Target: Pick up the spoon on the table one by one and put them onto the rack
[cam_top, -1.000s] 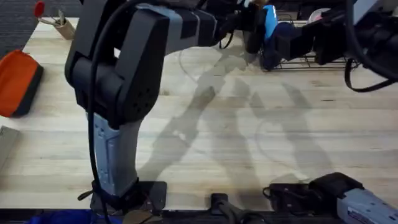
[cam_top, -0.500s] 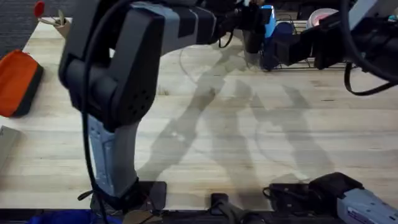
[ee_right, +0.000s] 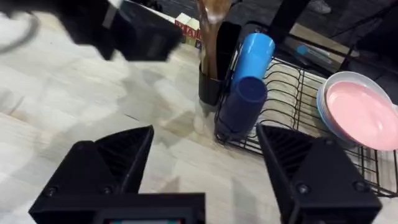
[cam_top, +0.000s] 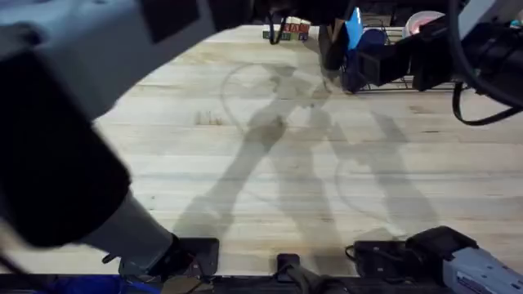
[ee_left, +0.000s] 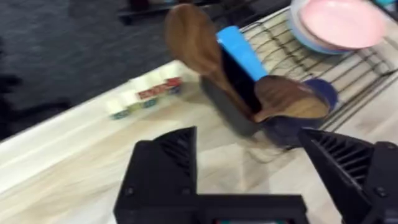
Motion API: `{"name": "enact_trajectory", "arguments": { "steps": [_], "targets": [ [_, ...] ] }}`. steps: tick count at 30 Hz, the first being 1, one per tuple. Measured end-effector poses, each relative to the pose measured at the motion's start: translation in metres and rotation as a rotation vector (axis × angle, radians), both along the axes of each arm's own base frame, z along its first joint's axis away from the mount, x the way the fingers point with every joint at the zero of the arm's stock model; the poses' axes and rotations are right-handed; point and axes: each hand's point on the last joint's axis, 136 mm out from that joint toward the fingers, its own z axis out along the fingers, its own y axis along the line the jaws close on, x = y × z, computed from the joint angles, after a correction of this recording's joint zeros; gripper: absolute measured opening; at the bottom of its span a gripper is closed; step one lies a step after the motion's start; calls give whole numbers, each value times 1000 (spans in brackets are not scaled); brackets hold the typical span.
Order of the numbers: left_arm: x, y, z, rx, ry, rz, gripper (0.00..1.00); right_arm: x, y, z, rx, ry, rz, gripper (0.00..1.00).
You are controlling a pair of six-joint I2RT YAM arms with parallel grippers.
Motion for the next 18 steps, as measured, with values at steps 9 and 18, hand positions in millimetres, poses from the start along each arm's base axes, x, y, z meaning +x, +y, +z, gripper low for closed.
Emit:
{"name": "enact_trajectory", "arguments": {
  "steps": [9,18],
  "targets": [
    [-63,88,80,147,-67,139,995,0,0,0,0,0,0,993],
    [-114,166,85,267,25,281,995,0,0,0,0,0,0,993]
  ]
}}
